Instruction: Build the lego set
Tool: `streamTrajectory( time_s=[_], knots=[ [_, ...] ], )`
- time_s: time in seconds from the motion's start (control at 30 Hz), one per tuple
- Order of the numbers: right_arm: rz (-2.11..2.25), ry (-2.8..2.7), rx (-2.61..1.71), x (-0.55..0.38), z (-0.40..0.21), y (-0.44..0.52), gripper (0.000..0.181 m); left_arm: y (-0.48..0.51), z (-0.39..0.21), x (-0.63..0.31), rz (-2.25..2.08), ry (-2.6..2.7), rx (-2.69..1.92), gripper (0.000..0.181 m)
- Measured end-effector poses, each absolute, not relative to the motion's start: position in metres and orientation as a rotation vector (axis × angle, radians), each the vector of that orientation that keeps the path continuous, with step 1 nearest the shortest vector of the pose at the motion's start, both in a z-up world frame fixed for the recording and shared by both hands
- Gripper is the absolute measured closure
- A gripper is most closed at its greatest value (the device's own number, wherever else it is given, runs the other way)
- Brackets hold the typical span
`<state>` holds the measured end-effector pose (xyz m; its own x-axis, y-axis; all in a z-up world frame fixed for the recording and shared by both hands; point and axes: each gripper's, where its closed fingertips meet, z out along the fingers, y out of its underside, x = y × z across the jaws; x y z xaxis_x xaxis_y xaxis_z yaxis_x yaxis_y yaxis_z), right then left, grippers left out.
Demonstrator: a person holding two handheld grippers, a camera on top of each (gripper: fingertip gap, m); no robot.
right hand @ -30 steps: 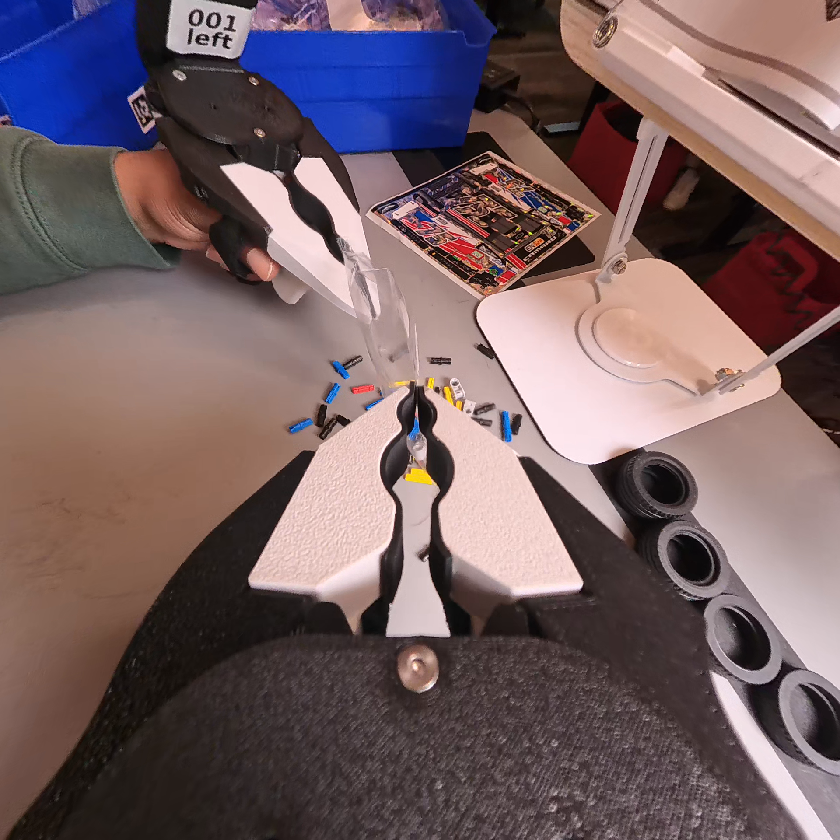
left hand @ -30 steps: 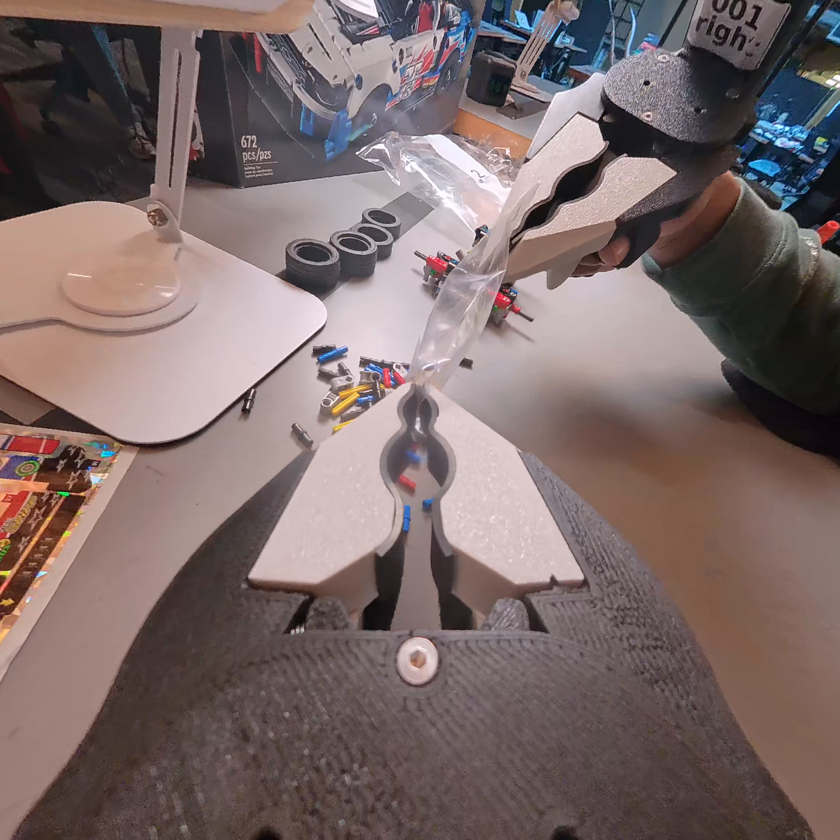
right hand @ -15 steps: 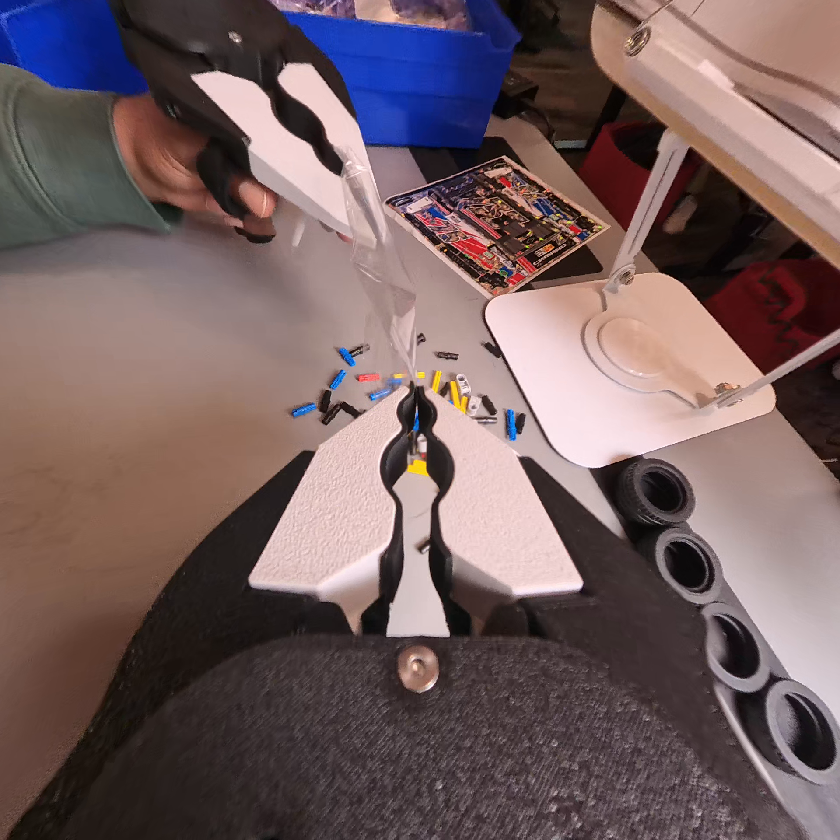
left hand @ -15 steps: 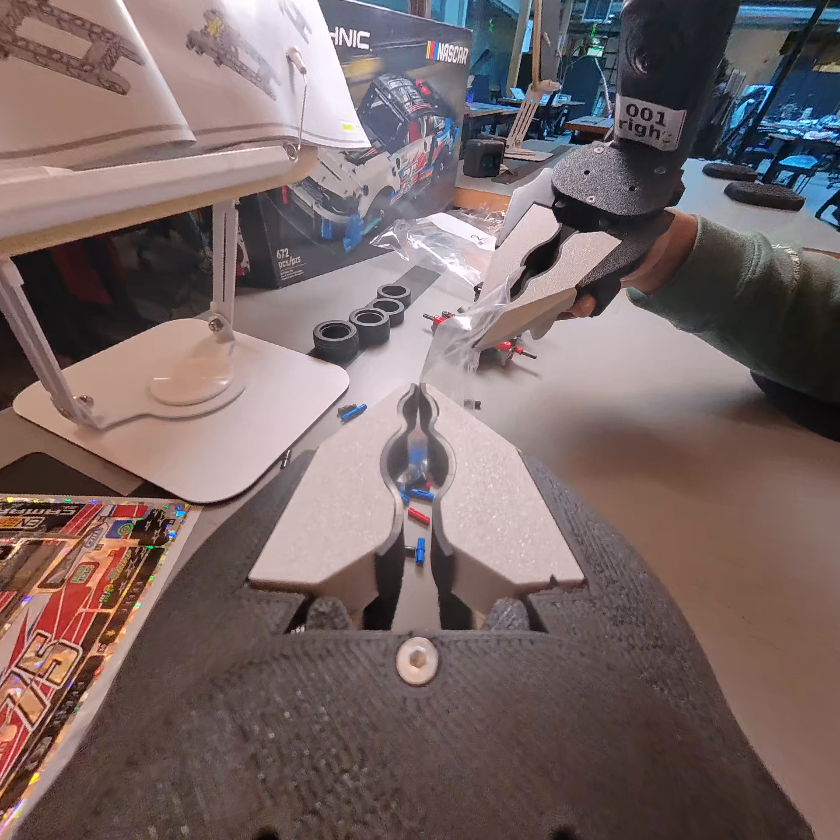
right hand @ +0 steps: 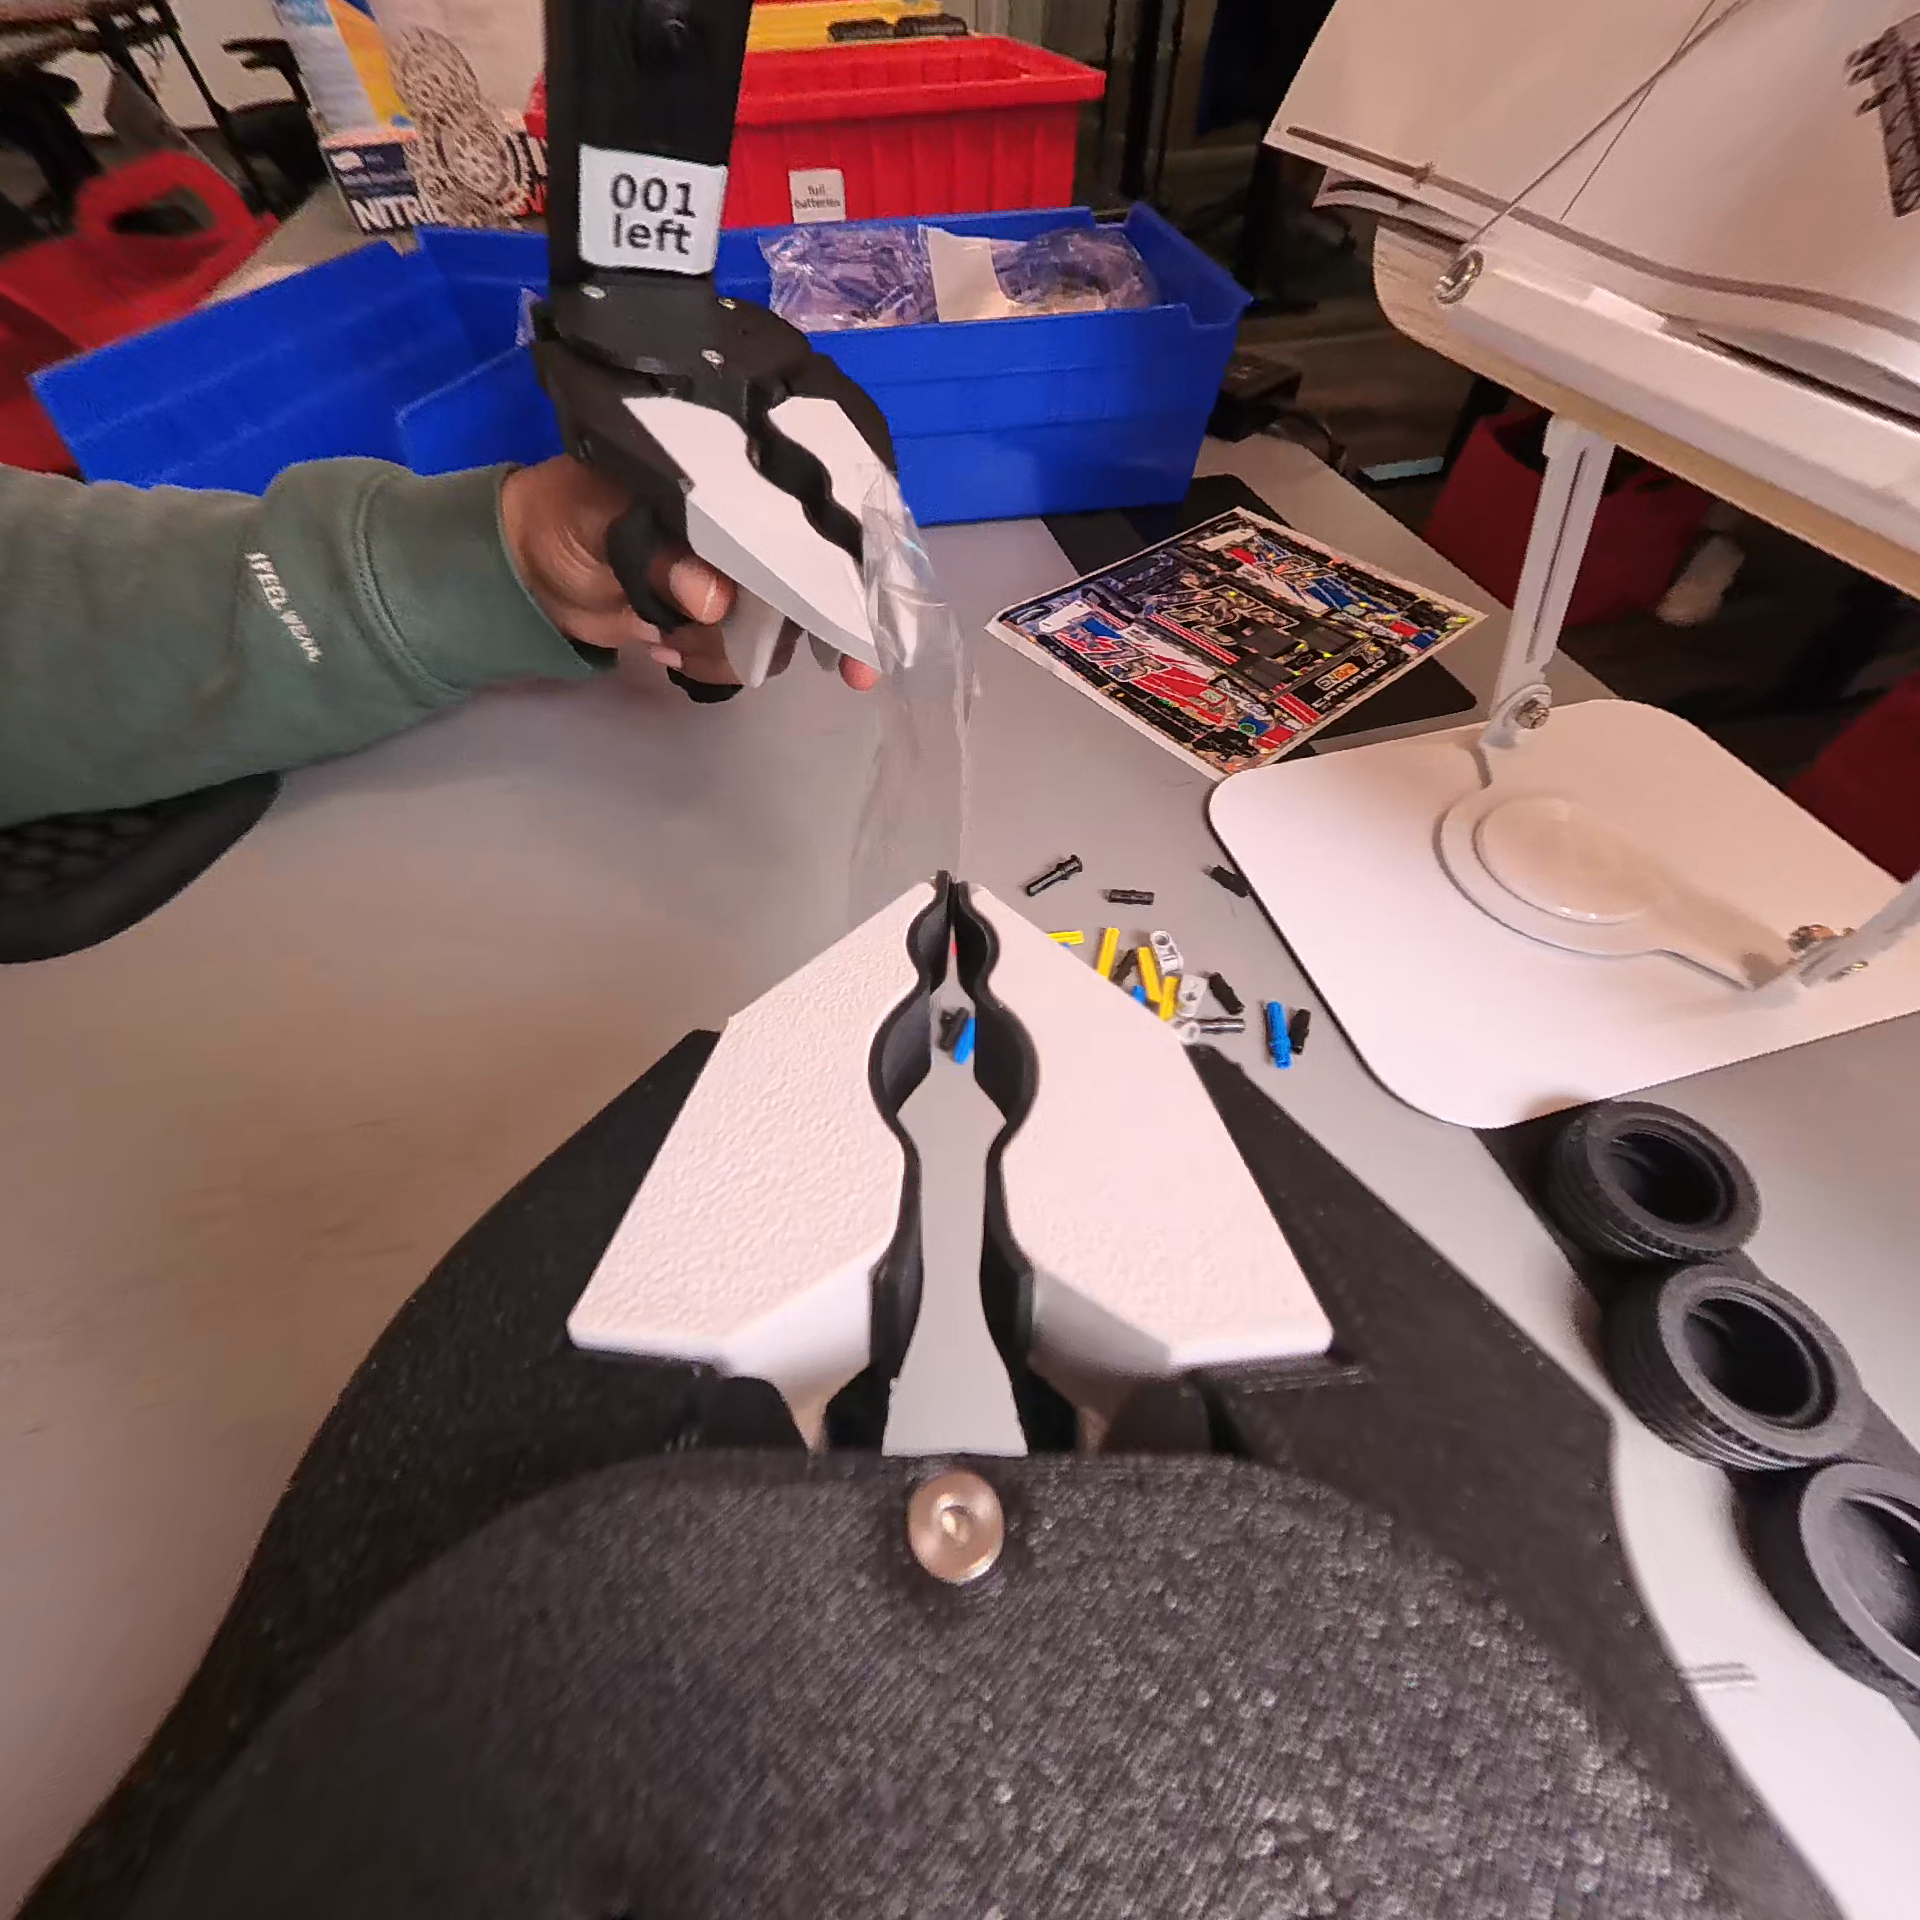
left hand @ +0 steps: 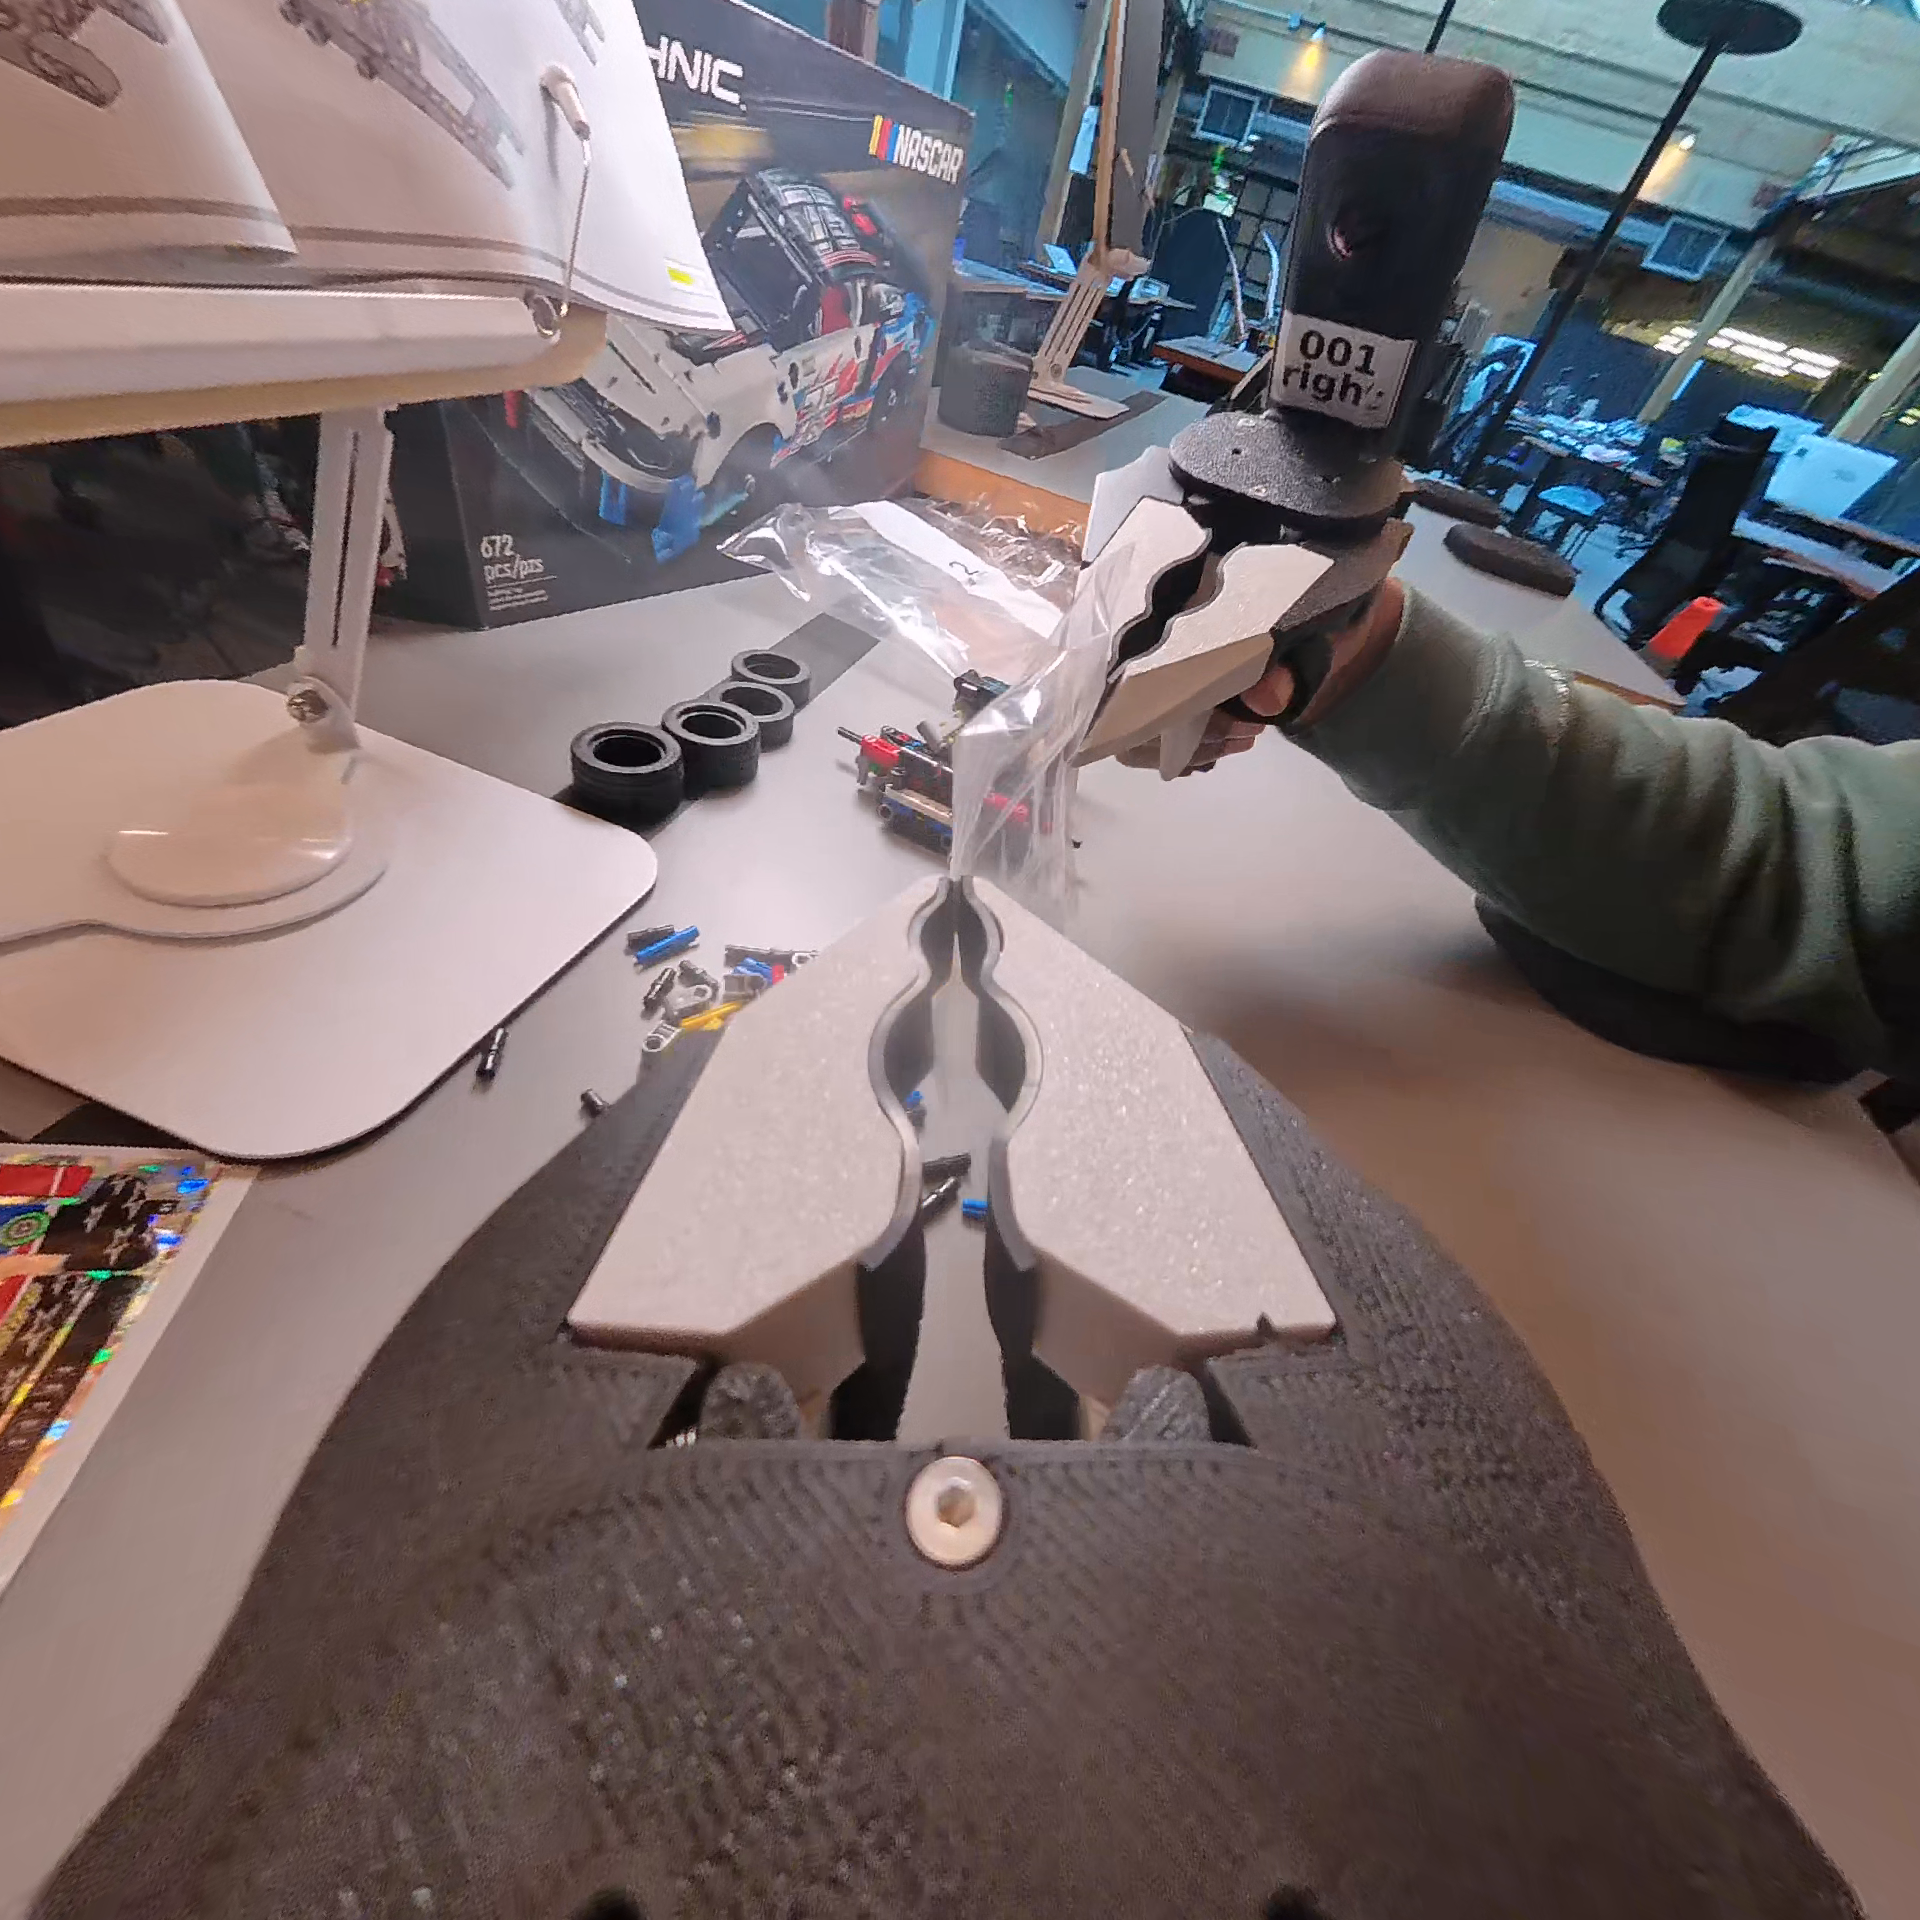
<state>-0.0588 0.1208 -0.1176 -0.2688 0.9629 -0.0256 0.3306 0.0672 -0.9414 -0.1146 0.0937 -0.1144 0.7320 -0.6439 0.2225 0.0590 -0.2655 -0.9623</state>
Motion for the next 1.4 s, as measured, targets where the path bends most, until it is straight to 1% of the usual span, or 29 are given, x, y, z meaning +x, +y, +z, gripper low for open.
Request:
streamTrajectory(
  time_s=[0.43, 0.57, 0.63, 0.7, 0.73, 0.8, 0.87, 0.97, 1.07, 1.17, 1.23, 1.33, 1.37, 1.4],
  knots=[
    [1.277, -1.736, -1.23, -0.044, -0.109, 0.099, 0.181, 0.077, -0.108, -0.106, -0.832, 0.537, -1.723, 0.181],
    [1.264, -1.732, -1.248, -0.039, -0.109, 0.096, 0.181, 0.076, -0.11, -0.101, -0.835, 0.542, -1.73, 0.181],
    [1.263, -1.734, -1.254, -0.033, -0.108, 0.092, 0.181, 0.08, -0.11, -0.109, -0.769, 0.478, -1.743, 0.181],
    [1.224, -1.694, -1.256, -0.019, -0.099, 0.1, 0.181, 0.085, -0.099, -0.132, -0.668, 0.356, -1.709, 0.164],
    [1.204, -1.654, -1.262, -0.009, -0.092, 0.108, 0.181, 0.082, -0.092, -0.141, -0.65, 0.317, -1.69, 0.162],
    [1.068, -1.538, -1.284, 0.018, -0.076, 0.141, 0.181, 0.076, -0.074, -0.154, -0.594, 0.265, -1.644, 0.161],
    [0.824, -1.442, -1.334, 0.057, -0.065, 0.186, 0.181, 0.07, -0.058, -0.158, -0.538, 0.245, -1.612, 0.16],
    [0.298, -1.279, -1.346, 0.125, -0.045, 0.27, 0.181, 0.067, -0.048, -0.15, -0.455, 0.267, -1.623, 0.159],
    [-0.246, -1.242, -1.268, 0.178, -0.047, 0.343, 0.181, 0.066, -0.047, -0.13, -0.422, 0.318, -1.63, 0.159],
    [-0.65, -1.358, -1.179, 0.202, -0.088, 0.393, 0.181, 0.062, -0.05, -0.113, -0.407, 0.348, -1.643, 0.159],
    [-0.807, -1.465, -1.171, 0.212, -0.129, 0.414, 0.181, 0.056, -0.055, -0.103, -0.409, 0.359, -1.662, 0.159],
    [-0.791, -1.531, -1.26, 0.217, -0.172, 0.422, 0.181, 0.043, -0.065, -0.096, -0.418, 0.344, -1.71, 0.159],
    [-0.754, -1.534, -1.303, 0.218, -0.178, 0.421, 0.176, 0.038, -0.07, -0.095, -0.42, 0.335, -1.733, 0.158],
    [-0.704, -1.533, -1.353, 0.218, -0.182, 0.418, 0.165, 0.033, -0.075, -0.097, -0.414, 0.32, -1.755, 0.157]
  ],
)
